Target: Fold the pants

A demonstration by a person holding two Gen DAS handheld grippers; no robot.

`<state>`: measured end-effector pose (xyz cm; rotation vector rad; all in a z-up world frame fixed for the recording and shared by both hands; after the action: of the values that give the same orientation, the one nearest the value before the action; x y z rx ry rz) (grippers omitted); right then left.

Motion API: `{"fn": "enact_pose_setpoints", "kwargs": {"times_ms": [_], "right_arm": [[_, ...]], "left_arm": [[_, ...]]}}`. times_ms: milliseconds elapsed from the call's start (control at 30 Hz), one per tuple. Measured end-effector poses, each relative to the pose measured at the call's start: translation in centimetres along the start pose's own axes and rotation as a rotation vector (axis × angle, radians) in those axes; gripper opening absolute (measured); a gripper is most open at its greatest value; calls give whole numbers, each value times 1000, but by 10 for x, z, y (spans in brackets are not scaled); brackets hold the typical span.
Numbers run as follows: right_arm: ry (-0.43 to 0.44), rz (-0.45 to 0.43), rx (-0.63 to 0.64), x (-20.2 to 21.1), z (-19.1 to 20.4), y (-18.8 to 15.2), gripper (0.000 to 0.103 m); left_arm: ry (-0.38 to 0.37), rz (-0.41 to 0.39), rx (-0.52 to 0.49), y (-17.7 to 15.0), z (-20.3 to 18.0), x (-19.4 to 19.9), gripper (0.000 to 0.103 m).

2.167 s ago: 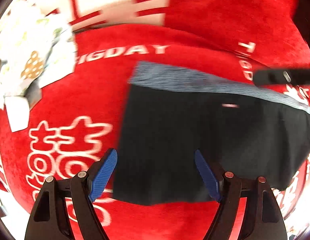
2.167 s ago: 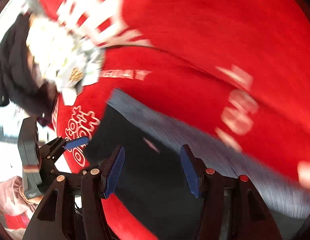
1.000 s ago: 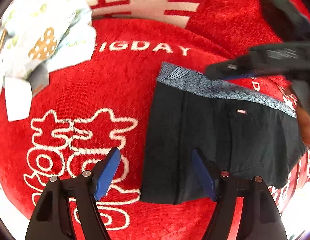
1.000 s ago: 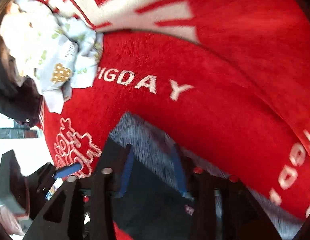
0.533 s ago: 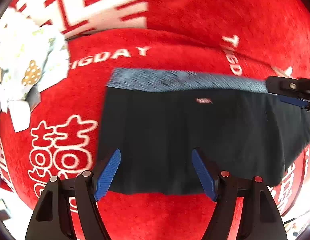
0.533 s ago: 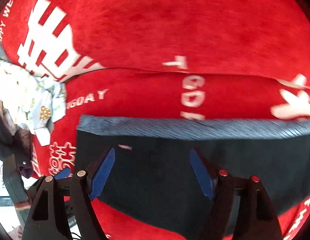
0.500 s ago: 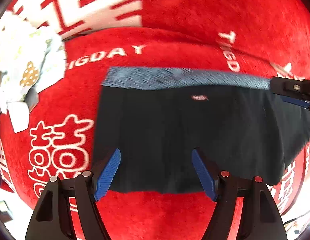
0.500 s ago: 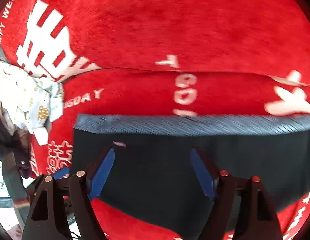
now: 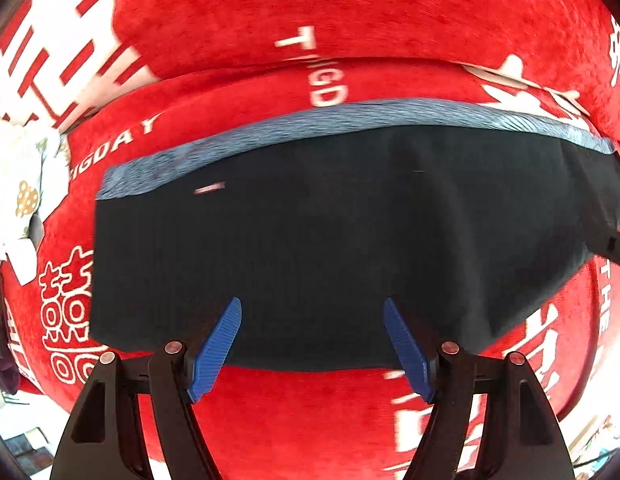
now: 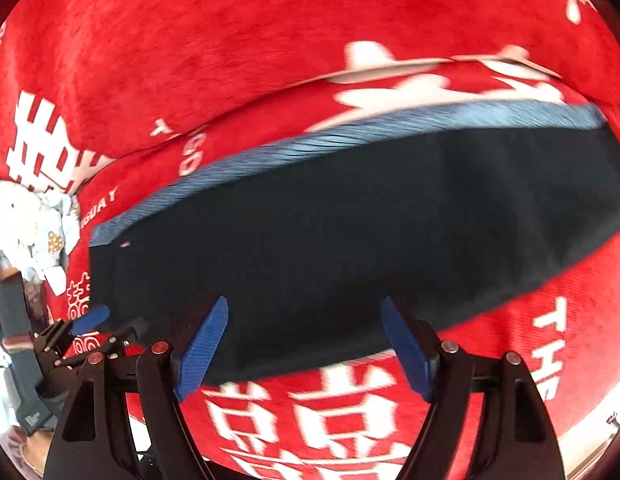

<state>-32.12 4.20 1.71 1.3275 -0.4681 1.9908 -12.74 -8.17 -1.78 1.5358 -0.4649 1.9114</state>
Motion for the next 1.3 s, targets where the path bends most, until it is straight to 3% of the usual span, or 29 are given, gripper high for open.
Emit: {"fn": "enact_pose_setpoints", "kwargs": {"times_ms": [367, 700, 900, 1000, 1167, 1300], "right_arm": [[21, -20, -94, 46, -109, -6, 82], [27, -32, -136, 66, -171, -1, 82], [25, -45, -184, 71, -202, -1, 82], [26, -57, -227, 77, -222, -1, 82], [6, -172, -374, 103, -275, 2, 82], [64, -274, -517, 114, -313, 9, 82]], "left_arm": [[-11, 62, -2, 15, -95, 23, 75], [8, 82, -7, 28, -144, 26, 75], [45, 75, -12, 31, -162, 9, 75], [62, 74, 35, 28, -161, -2, 88], [42, 65, 63, 26, -156, -4, 89], [63, 52, 34, 26, -161, -1, 89]]}}
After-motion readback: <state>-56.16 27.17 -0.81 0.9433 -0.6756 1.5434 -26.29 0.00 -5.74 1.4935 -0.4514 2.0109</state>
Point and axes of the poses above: each gripper's, at about its wrist camera, not at the fingertips, and x roughly against the way its jaws point, z to its left, y to its top, the point moved 1 cm from there along -x, roughly the way its jaws point, and after that the axes turned 12 degrees about y, right-handed, at the moved point
